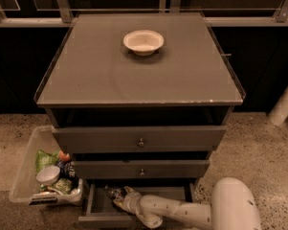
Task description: Pick water bottle from bottom drawer and place on counter
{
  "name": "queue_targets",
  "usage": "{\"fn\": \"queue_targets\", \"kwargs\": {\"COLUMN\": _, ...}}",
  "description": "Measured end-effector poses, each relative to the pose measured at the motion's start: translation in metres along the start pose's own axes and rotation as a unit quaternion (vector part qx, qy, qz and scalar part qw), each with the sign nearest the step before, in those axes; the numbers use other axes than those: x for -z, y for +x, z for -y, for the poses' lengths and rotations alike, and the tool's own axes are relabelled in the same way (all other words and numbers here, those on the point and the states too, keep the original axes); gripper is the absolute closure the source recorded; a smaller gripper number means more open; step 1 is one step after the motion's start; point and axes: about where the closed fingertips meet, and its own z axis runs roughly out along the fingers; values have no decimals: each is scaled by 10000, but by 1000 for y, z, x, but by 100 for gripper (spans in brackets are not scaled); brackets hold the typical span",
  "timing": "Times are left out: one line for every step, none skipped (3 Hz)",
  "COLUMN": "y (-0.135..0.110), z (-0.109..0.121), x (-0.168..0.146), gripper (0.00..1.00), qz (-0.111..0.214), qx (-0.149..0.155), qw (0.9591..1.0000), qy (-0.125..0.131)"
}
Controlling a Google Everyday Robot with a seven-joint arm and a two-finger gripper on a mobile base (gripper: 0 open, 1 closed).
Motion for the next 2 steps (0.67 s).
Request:
{"fn": "queue_targets", "kwargs": {"y": 0, "z": 0, "x": 0, "gripper": 64, "qz": 0, "qx": 0, "qw": 10000, "qy": 0}}
{"fn": "queue_targets", "kwargs": {"y": 0, "z": 0, "x": 0, "gripper": 87, "qz": 0, "qx": 0, "qw": 10000, "qy": 0}}
